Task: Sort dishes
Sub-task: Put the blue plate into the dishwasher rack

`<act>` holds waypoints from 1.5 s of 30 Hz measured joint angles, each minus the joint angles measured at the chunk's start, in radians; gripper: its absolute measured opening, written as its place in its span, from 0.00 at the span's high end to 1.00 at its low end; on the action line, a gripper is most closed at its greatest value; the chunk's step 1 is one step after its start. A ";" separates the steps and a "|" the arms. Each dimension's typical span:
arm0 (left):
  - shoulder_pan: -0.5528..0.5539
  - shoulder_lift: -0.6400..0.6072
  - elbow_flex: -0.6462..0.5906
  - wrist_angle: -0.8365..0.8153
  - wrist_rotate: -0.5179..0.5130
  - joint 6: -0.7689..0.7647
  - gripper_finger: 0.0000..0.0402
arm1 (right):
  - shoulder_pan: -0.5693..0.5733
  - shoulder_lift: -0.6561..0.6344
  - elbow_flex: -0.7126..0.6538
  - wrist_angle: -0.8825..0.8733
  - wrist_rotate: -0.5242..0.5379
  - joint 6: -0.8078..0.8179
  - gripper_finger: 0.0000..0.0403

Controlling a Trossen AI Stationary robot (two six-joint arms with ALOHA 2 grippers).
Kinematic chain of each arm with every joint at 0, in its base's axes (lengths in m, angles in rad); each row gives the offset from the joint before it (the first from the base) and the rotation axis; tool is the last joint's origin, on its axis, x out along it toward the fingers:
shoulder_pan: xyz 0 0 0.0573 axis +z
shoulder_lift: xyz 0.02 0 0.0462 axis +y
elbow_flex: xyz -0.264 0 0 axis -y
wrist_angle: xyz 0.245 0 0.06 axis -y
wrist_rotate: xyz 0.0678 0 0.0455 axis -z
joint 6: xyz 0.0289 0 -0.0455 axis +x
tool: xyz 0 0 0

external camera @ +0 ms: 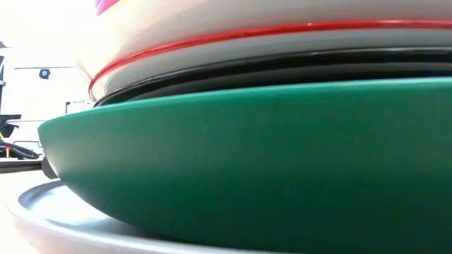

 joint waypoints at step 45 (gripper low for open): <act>-0.100 -0.018 0.316 -0.336 -0.352 0.188 1.00 | 0.000 0.000 -0.016 0.039 0.000 -0.028 1.00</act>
